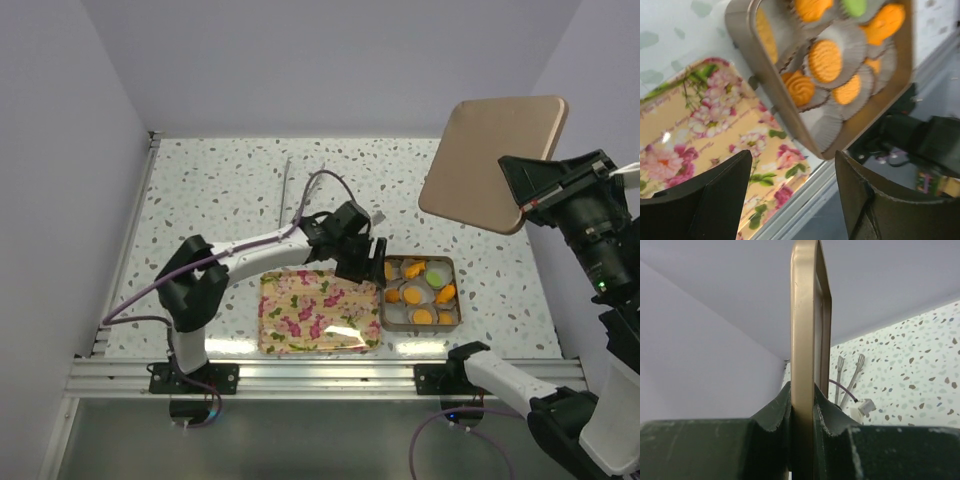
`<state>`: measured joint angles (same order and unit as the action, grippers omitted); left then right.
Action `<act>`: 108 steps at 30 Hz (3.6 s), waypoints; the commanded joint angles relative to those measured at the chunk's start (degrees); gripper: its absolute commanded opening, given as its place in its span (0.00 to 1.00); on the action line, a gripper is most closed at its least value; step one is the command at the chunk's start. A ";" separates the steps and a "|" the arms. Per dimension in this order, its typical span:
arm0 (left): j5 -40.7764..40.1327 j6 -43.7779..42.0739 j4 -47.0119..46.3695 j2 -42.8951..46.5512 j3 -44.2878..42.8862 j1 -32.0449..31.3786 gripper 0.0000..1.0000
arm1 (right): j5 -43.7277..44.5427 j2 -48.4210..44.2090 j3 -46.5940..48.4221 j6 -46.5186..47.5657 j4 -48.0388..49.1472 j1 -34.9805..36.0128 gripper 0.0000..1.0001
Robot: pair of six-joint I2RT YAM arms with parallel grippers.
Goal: Pack the cookies
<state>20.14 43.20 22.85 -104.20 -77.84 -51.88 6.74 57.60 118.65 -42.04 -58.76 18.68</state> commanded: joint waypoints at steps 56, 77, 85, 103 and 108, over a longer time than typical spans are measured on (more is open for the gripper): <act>-28.58 1.89 21.18 12.18 16.50 10.57 0.34 | -19.56 -9.08 -35.30 -13.92 22.86 -0.13 0.00; -15.33 -6.46 11.38 44.87 24.64 26.38 0.82 | -25.46 -15.07 -79.79 -36.09 55.85 0.13 0.00; 2.52 -2.95 -5.61 49.97 37.58 27.53 0.80 | -23.89 -11.47 -89.64 -38.11 66.49 4.08 0.00; 8.60 -8.22 -10.37 45.67 40.49 29.64 0.78 | -3.93 -7.16 -100.00 -38.38 81.42 21.58 0.00; 11.67 -10.15 -11.25 44.18 42.51 31.92 0.77 | -1.74 -4.00 -104.93 -39.26 89.95 22.72 0.00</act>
<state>28.58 36.05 14.35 -59.22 -36.60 -21.41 0.27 52.25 15.57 -79.92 19.79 40.40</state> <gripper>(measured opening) 0.775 0.155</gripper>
